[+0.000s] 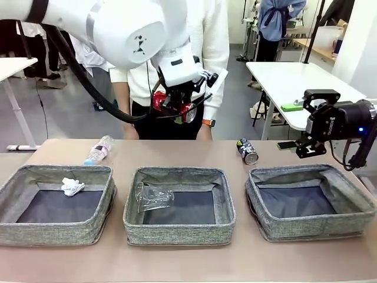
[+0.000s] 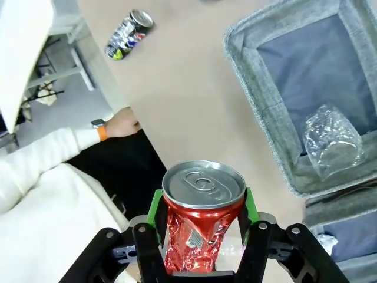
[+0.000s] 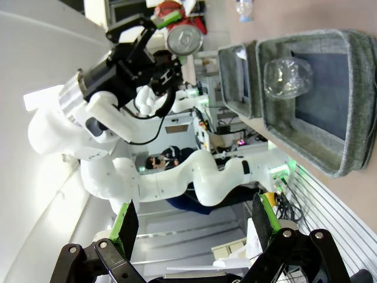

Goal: Sort the waste into the appropriate baskets.
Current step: Pick up the waste item pointed out by the person.

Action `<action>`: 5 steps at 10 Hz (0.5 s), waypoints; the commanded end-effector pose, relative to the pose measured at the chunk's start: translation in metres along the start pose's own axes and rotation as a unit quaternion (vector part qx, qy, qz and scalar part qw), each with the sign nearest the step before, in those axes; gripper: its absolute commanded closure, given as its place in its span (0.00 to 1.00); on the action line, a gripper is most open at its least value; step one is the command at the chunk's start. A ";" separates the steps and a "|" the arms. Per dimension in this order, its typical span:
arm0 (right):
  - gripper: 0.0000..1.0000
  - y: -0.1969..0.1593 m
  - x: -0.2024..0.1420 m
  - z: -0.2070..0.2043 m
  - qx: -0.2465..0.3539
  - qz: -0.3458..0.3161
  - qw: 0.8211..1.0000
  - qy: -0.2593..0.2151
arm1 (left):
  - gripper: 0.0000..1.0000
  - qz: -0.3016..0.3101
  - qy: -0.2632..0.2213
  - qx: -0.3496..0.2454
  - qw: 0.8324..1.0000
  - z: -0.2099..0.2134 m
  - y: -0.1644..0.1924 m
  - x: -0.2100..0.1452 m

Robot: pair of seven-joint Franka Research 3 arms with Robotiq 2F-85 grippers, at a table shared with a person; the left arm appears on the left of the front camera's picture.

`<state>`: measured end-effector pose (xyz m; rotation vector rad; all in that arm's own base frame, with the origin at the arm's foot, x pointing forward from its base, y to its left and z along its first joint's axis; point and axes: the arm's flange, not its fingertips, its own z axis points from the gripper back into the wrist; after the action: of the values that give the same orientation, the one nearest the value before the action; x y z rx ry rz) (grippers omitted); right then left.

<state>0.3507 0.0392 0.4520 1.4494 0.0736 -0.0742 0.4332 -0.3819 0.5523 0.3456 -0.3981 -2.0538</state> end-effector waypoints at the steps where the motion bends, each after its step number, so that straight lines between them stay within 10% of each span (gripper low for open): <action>1: 0.00 0.004 0.000 0.003 -0.005 -0.007 1.000 0.006 | 0.56 0.008 -0.004 0.000 1.000 0.001 0.001 -0.004; 3: 0.00 0.004 0.000 0.003 -0.005 -0.007 1.000 0.006 | 0.42 0.111 -0.004 -0.064 0.992 0.001 -0.006 -0.001; 5: 0.00 0.004 0.000 0.003 -0.005 -0.007 1.000 0.006 | 0.42 0.315 0.110 -0.139 0.932 0.018 -0.001 0.025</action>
<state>0.3507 0.0392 0.4520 1.4494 0.0736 -0.0741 0.4228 -0.3772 0.5492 0.2481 -0.1842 -1.7007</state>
